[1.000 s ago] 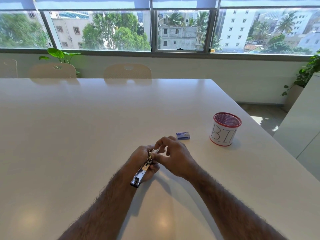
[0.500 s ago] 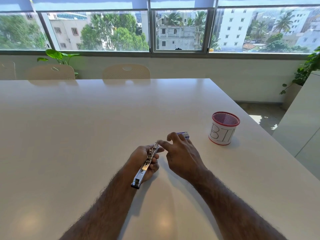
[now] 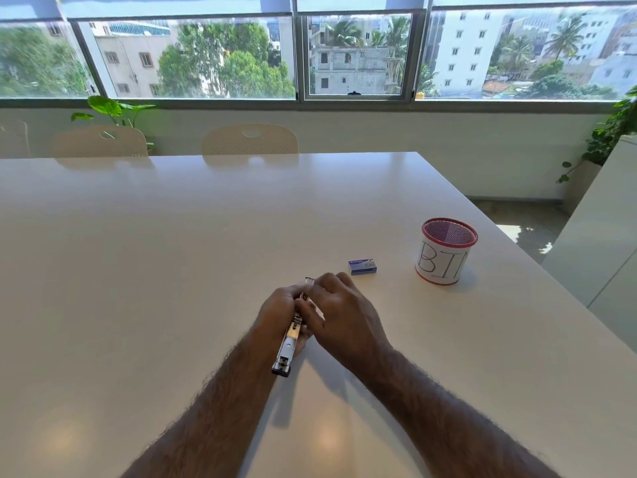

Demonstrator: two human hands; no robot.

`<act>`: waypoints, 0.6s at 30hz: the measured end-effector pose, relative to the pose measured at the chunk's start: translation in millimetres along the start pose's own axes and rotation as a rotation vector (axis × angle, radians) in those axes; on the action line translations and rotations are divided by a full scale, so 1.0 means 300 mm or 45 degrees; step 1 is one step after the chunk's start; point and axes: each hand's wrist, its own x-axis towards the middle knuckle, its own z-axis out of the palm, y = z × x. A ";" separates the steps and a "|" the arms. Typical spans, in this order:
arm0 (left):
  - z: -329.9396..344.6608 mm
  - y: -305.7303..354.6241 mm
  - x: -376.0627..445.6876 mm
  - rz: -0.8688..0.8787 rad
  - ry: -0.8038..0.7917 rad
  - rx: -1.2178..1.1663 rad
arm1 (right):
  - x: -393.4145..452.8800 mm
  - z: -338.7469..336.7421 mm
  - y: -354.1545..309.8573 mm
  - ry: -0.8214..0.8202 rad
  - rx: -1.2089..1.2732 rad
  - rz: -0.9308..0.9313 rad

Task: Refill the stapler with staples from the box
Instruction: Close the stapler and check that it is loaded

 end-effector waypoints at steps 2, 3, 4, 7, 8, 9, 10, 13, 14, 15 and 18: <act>-0.002 -0.004 -0.001 -0.022 -0.003 -0.026 | -0.003 -0.003 0.004 -0.056 -0.181 -0.028; -0.001 -0.004 -0.002 -0.032 -0.003 -0.043 | -0.004 -0.006 0.006 -0.070 -0.239 -0.042; -0.001 -0.003 -0.003 -0.038 0.000 -0.057 | -0.004 -0.007 0.008 -0.071 -0.269 -0.052; -0.004 0.001 -0.003 -0.037 0.034 -0.065 | -0.006 0.000 0.017 -0.113 -0.103 0.023; -0.007 0.003 0.000 -0.036 0.045 -0.068 | -0.012 0.005 0.022 -0.161 0.004 0.072; -0.010 0.005 0.005 -0.035 0.050 -0.076 | -0.020 0.011 0.025 -0.203 0.088 0.107; -0.014 0.006 0.007 -0.030 0.050 -0.088 | -0.027 0.018 0.026 -0.220 0.134 0.122; -0.025 0.009 0.014 0.030 0.048 -0.143 | -0.035 0.014 0.014 -0.060 0.245 0.088; -0.030 0.012 0.018 0.056 0.058 -0.165 | -0.036 0.006 0.006 0.003 0.277 0.020; -0.033 0.015 0.023 0.077 0.071 -0.176 | -0.041 -0.002 0.002 0.022 0.298 -0.083; -0.053 0.028 0.034 0.140 0.149 -0.113 | -0.064 -0.005 -0.013 -0.132 0.278 -0.399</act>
